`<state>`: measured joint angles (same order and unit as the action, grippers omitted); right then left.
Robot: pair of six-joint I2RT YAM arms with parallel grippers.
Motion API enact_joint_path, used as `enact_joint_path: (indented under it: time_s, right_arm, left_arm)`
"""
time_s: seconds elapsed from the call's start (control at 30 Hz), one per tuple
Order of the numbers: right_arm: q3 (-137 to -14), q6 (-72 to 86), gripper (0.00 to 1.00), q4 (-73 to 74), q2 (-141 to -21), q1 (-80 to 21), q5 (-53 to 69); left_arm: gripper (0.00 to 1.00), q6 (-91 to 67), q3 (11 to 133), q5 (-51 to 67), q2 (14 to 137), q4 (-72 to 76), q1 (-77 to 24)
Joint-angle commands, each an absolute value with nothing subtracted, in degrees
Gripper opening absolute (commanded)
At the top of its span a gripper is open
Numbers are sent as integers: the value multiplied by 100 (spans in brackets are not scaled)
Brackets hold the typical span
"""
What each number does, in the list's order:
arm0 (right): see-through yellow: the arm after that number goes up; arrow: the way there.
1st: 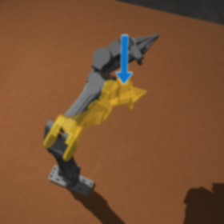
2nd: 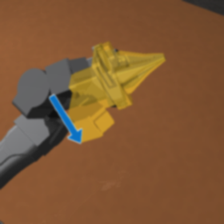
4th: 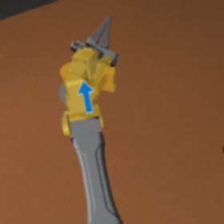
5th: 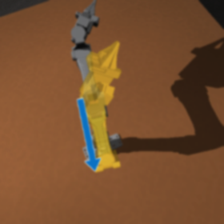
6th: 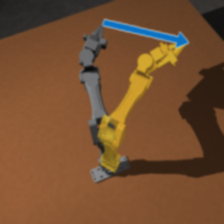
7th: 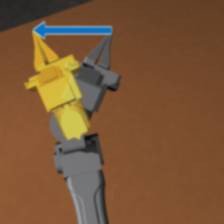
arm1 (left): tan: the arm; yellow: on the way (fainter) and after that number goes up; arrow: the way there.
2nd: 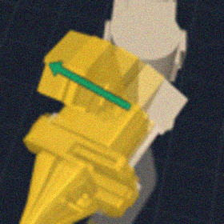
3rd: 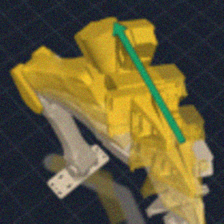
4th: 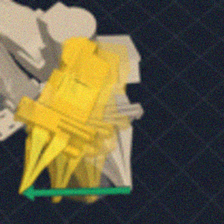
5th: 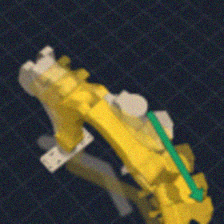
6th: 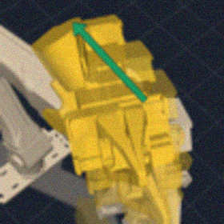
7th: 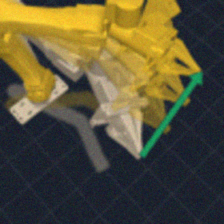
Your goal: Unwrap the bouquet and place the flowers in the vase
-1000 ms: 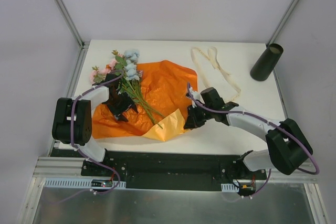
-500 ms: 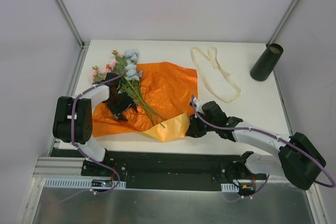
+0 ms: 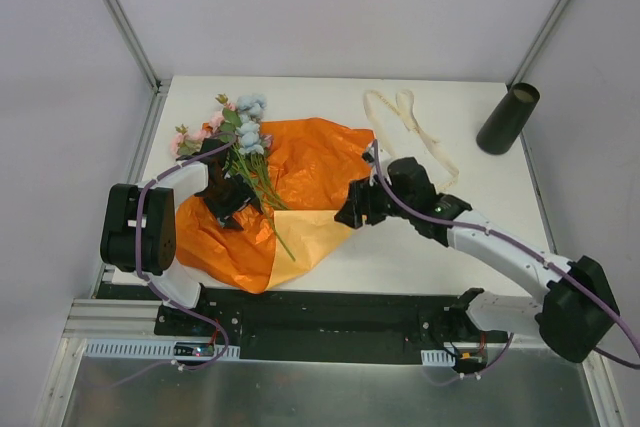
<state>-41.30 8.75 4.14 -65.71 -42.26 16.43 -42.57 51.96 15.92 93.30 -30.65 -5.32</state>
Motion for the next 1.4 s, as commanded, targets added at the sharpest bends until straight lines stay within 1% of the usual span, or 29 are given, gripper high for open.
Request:
enact_joint_path:
  time_s: [0.0,0.13,0.23,0.43,0.77,0.9,1.07,1.13,1.37]
  right_arm:
    - [-4982,563,70,782,-7310,-3903,2301]
    - [-5877,238,72,1221,-8373,-3736,2855]
    - [-6406,123,72,1275,-9138,-3718,3277]
    - [-7793,-193,70,1696,-10554,-3735,3893]
    - [-9192,-360,63,2083,-12022,-4104,3920]
    - [-9465,-457,63,2267,-12357,-4227,3885]
    - [-9501,-562,62,2425,-12480,-4324,3893]
    - [-9475,-624,59,2513,-12428,-4333,3911]
    - [-9211,-659,42,2540,-12086,-4368,3981]
  left_arm:
    - [67,-4087,5238,1424,9202,-2892,-598]
    - [66,-4113,5151,1441,9176,-2865,-598]
    - [67,-4131,5115,1468,9158,-2821,-615]
    - [66,-4157,5019,1617,9150,-2734,-633]
    - [67,-4175,4878,1723,9158,-2611,-633]
    - [66,-4184,4878,1749,9150,-2584,-642]
    - [66,-4175,4878,1740,9158,-2575,-642]
    - [66,-4184,4895,1749,9176,-2575,-642]
    - [66,-4192,4939,1723,9176,-2575,-642]
